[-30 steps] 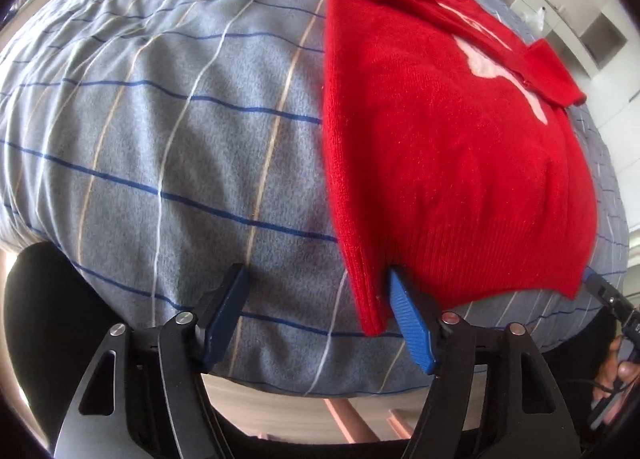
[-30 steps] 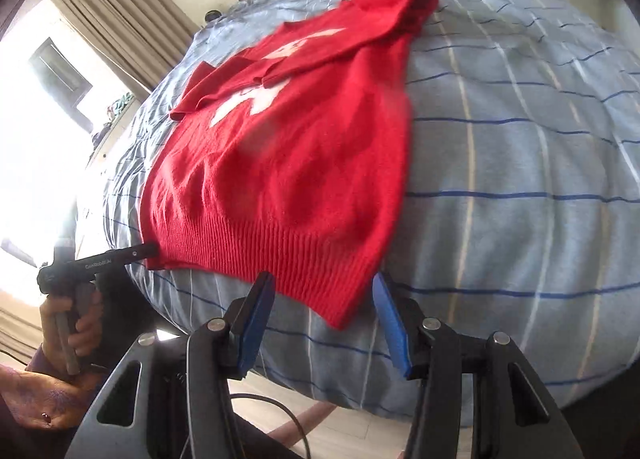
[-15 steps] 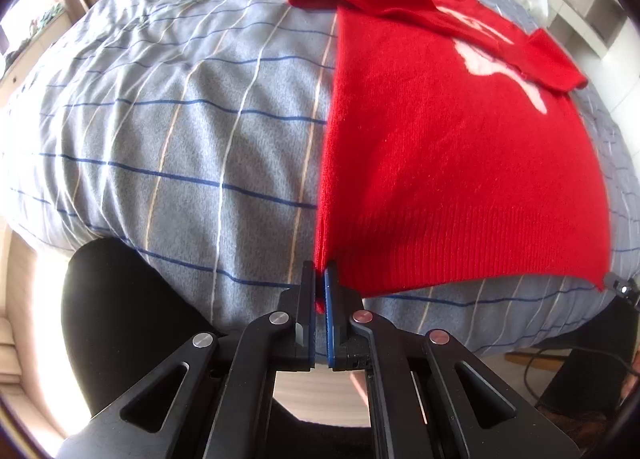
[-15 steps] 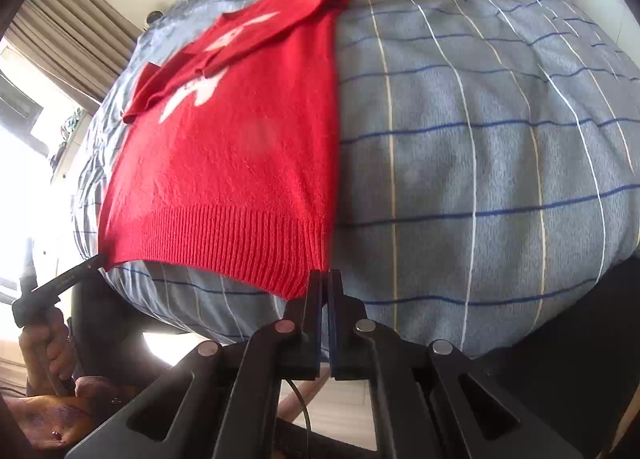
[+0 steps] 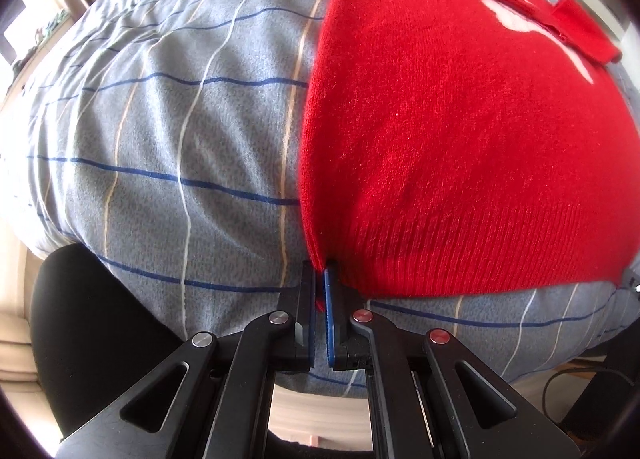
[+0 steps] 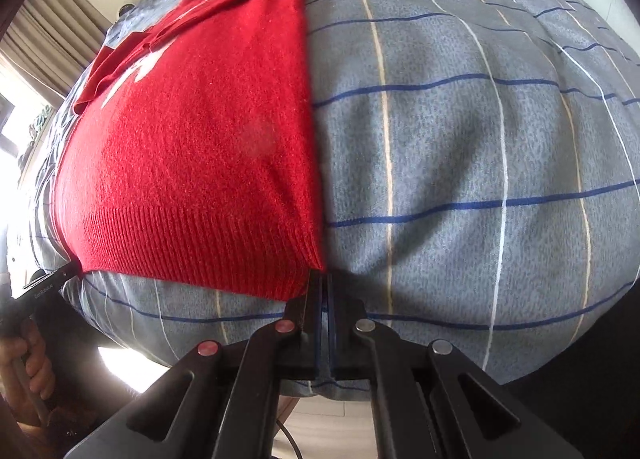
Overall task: Fold small clothes
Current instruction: 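Grasp the sweater hem with the right gripper while the left gripper grasps the hem beside it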
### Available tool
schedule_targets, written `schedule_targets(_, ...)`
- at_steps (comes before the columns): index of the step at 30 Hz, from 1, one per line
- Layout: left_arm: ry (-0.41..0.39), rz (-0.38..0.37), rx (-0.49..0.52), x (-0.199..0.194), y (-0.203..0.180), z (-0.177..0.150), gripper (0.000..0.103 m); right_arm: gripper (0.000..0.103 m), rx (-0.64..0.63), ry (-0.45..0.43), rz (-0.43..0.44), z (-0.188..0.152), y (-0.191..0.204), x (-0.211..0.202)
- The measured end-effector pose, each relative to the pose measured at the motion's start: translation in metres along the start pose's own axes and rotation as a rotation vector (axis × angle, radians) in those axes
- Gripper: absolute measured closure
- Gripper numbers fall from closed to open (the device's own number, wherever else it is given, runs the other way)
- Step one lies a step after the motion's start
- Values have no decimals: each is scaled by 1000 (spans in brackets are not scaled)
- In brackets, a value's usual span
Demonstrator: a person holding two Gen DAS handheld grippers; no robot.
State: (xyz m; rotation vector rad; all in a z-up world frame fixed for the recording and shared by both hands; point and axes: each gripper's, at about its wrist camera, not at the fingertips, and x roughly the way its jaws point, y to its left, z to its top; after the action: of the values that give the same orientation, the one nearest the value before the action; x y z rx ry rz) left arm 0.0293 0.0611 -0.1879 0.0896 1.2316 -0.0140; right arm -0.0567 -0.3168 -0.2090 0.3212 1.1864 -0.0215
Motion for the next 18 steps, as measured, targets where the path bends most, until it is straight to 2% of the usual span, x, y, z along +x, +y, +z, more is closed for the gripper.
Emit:
schedule_targets(13,-7,16,22,1,-10,-3,99,100,7,-7,16,-1,-2,1)
schedule_targets(17,-8,15,20,-4,-8,-3,92,96,18,-6,36,-3,-9,-7)
schedule_targets(18,-6,16,20,-6,-7,-4,84,94,16,-2,38,-4,-10,-8)
